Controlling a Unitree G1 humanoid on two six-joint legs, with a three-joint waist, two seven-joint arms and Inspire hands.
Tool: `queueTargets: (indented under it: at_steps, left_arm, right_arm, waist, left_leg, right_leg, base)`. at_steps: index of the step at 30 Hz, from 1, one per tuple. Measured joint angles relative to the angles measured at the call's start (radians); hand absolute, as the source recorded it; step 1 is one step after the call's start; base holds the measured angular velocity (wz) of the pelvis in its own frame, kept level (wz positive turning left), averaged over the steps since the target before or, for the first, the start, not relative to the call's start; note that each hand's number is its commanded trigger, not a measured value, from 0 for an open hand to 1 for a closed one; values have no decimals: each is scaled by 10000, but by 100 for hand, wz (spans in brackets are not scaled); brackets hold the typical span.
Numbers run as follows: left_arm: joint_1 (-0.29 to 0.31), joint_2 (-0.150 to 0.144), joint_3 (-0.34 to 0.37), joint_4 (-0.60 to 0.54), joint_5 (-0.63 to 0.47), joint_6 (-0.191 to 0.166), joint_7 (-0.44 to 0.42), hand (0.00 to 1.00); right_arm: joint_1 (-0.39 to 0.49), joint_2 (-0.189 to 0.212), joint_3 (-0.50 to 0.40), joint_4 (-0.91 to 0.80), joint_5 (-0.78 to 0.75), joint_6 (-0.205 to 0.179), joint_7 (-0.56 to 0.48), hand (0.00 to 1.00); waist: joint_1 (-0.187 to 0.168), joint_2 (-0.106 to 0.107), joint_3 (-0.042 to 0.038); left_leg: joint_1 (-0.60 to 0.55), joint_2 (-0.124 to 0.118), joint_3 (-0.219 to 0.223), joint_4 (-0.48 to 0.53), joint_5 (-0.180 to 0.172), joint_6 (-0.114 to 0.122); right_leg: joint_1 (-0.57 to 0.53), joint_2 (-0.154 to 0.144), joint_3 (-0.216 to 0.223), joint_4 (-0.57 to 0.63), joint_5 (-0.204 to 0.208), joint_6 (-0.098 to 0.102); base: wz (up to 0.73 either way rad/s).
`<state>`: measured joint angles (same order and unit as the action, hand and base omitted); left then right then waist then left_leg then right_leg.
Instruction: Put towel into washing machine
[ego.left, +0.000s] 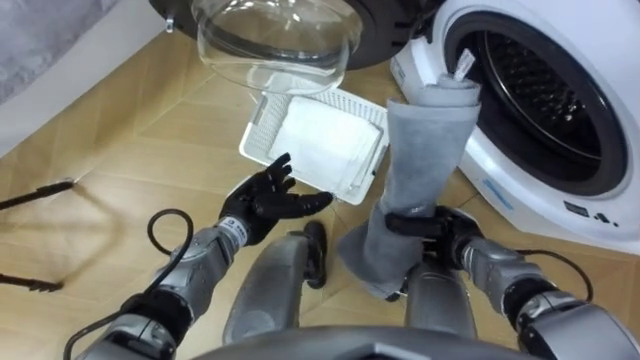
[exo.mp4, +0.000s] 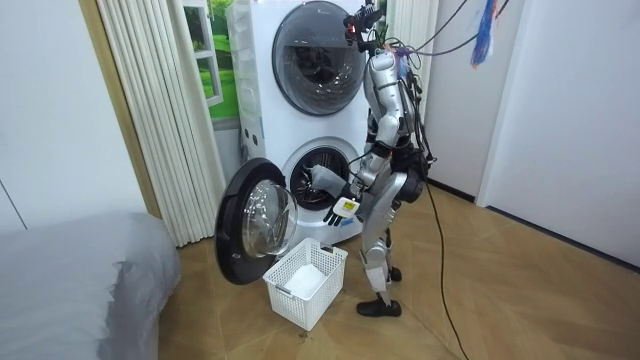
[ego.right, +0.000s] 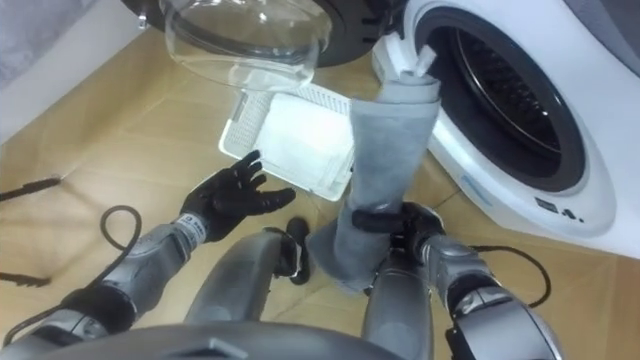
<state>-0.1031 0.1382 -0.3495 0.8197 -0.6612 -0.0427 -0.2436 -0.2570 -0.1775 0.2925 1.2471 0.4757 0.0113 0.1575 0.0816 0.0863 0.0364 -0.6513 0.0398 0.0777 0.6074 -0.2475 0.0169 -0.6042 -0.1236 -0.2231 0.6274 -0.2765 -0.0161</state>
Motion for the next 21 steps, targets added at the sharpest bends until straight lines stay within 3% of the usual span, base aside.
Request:
queueTargets:
  at_steps: [3,10,15,17,21]
  left_arm:
    - [-36,-55,13,82,16,125,21,0]
    - [-77,-69,13,67,130,546,195,0]
    - [-36,-50,56,-137,459,681,366,0]
    - [-50,-56,187,-139,469,762,388,0]
    - [-43,-46,368,-141,876,883,389,0]
  right_arm:
    - [-209,-102,-243,415,767,191,192,100]
    - [-393,-291,-806,906,2819,610,300,100]
    - [-421,-429,-935,1158,3937,834,688,100]
    - [-497,-451,-1389,1303,4583,1038,821,100]
    - [-591,-484,-1979,1540,5908,1235,1103,100]
  waist:
    - [33,-18,10]
    - [-8,-268,159]
    - [-42,-327,160]
    - [-55,-413,158]
    - [-56,-424,162]
  left_leg:
    - [-3,-30,0,-14,5,0]
    - [-7,-191,-30,12,32,14]
    - [-138,-237,-71,150,37,24]
    - [-173,-343,-67,191,56,55]
    - [-233,-327,-89,338,56,55]
  right_leg:
    - [-1,-98,-122,35,-34,-33]
    - [-50,-283,-172,153,-154,21]
    - [-100,-354,-241,332,-257,61]
    - [-222,-498,-244,604,-379,43]
    - [-258,-490,-245,697,-405,22]
  base:
    - [3]
    - [5]
    - [11]
    - [12]
    - [1]
